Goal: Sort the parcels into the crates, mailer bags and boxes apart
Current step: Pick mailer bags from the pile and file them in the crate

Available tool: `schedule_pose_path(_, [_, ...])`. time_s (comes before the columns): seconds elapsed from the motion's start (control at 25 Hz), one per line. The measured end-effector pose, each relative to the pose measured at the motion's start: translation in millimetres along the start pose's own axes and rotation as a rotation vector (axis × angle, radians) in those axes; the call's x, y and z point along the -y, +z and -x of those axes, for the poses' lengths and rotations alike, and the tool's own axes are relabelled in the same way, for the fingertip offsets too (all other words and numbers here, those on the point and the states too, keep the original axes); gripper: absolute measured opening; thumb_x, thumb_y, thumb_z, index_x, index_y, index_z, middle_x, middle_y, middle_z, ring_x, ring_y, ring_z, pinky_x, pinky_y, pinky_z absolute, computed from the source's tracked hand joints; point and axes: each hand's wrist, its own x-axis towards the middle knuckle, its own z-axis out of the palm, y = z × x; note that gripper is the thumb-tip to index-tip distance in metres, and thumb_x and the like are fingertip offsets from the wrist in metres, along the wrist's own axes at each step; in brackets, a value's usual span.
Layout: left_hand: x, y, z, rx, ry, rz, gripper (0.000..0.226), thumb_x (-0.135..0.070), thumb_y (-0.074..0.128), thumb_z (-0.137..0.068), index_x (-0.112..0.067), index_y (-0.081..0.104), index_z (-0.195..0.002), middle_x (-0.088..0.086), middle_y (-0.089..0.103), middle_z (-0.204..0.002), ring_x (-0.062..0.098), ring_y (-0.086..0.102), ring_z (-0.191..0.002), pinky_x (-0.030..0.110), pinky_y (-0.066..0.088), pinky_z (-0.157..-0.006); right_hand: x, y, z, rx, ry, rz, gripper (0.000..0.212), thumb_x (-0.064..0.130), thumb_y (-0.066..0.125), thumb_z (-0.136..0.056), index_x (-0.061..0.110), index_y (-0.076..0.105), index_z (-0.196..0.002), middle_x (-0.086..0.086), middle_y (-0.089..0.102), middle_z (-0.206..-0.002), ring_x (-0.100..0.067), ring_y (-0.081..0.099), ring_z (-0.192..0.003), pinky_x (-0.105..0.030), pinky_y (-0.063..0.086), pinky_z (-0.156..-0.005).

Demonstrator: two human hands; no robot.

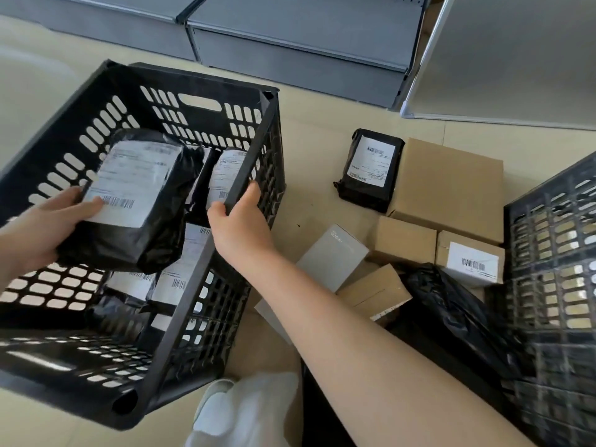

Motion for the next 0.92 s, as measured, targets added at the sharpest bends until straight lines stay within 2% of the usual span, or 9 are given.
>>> schedule_pose_path(0.08, [22.8,-20.7,-8.7,-0.011,-0.030,-0.064,0.031,-0.032,0.062,-0.094,-0.031,0.061,-0.125,0.007,0.069,-0.122,0.032,0.064,-0.109,0.053,0.049,-0.091,5.2,4.7,-1.9,-0.026,-0.022,0.067,0.064,0.032,0.034,-0.106,0.021,-0.001,-0.159,-0.020,0.061,-0.124,-0.036,0.065,-0.098,-0.036,0.044,-0.060])
schedule_pose_path(0.16, [42.1,-40.6,-17.6,-0.030,-0.047,-0.135,0.034,-0.028,0.063,-0.094,-0.029,0.060,-0.127,0.013,0.067,-0.122,0.038,0.062,-0.110,0.057,0.046,-0.093,6.7,5.6,-1.0,-0.049,-0.029,0.106,0.061,0.033,0.031,-0.107,0.022,-0.001,-0.158,-0.022,0.062,-0.122,-0.035,0.065,-0.094,-0.037,0.042,-0.059])
schedule_pose_path(0.24, [58.8,-57.5,-24.6,-0.043,-0.054,-0.181,0.032,-0.024,0.065,-0.092,-0.024,0.061,-0.124,0.020,0.066,-0.120,0.043,0.061,-0.106,0.058,0.043,-0.095,5.7,3.2,3.2,-0.046,-0.046,0.125,0.061,0.037,0.028,-0.107,0.023,-0.001,-0.159,-0.020,0.060,-0.128,-0.034,0.064,-0.097,-0.041,0.047,-0.067])
schedule_pose_path(0.36, [79.4,-76.6,-32.7,-0.140,-0.088,-0.270,0.036,-0.005,0.053,-0.096,-0.024,0.059,-0.126,0.020,0.066,-0.117,0.043,0.059,-0.106,0.055,0.041,-0.098,2.7,-2.7,11.2,-0.036,-0.091,0.175,0.062,0.044,0.025,-0.108,0.022,0.001,-0.160,-0.011,0.044,-0.151,-0.035,0.056,-0.123,-0.044,0.046,-0.090])
schedule_pose_path(0.48, [113.2,-97.6,-46.2,-0.185,-0.190,-0.292,0.055,0.000,0.054,-0.094,-0.027,0.048,-0.142,0.014,0.070,-0.108,0.045,0.057,-0.106,0.056,0.042,-0.094,1.7,-2.9,12.6,-0.054,-0.113,0.175,0.061,0.045,0.024,-0.108,0.021,0.004,-0.160,-0.010,0.041,-0.154,-0.034,0.055,-0.125,-0.044,0.044,-0.092])
schedule_pose_path(0.6, [134.9,-106.3,-49.5,-0.074,-0.268,-0.317,0.039,-0.003,0.061,-0.091,-0.023,0.059,-0.124,0.022,0.065,-0.119,0.044,0.060,-0.108,0.057,0.041,-0.101,0.6,-0.2,11.6,-0.061,-0.119,0.173,0.061,0.045,0.025,-0.108,0.020,0.004,-0.160,-0.009,0.041,-0.154,-0.033,0.055,-0.125,-0.043,0.044,-0.091])
schedule_pose_path(0.76, [113.5,-74.2,-28.9,-0.014,-0.330,-0.350,0.040,-0.008,0.064,-0.089,-0.022,0.055,-0.126,0.015,0.068,-0.113,0.041,0.063,-0.104,0.054,0.047,-0.095,-1.2,-0.4,10.7,-0.063,-0.123,0.177,0.061,0.046,0.024,-0.108,0.020,0.004,-0.160,-0.009,0.039,-0.155,-0.033,0.054,-0.126,-0.044,0.044,-0.092])
schedule_pose_path(0.84, [97.4,-51.2,-15.1,-0.005,-0.341,-0.319,0.037,-0.011,0.060,-0.094,-0.030,0.055,-0.126,0.013,0.065,-0.117,0.038,0.062,-0.105,0.053,0.047,-0.094,-1.4,-0.7,11.0,-0.058,-0.118,0.179,0.062,0.046,0.023,-0.108,0.021,0.003,-0.161,-0.009,0.037,-0.157,-0.032,0.053,-0.128,-0.043,0.043,-0.093])
schedule_pose_path(0.92, [81.8,-25.1,-1.2,0.006,-0.344,-0.272,0.041,-0.012,0.058,-0.097,-0.024,0.049,-0.135,0.015,0.063,-0.121,0.036,0.061,-0.106,0.053,0.047,-0.095,-1.8,-0.9,11.0,-0.060,-0.124,0.181,0.062,0.046,0.023,-0.108,0.021,0.003,-0.161,-0.009,0.037,-0.157,-0.032,0.052,-0.129,-0.043,0.043,-0.093])
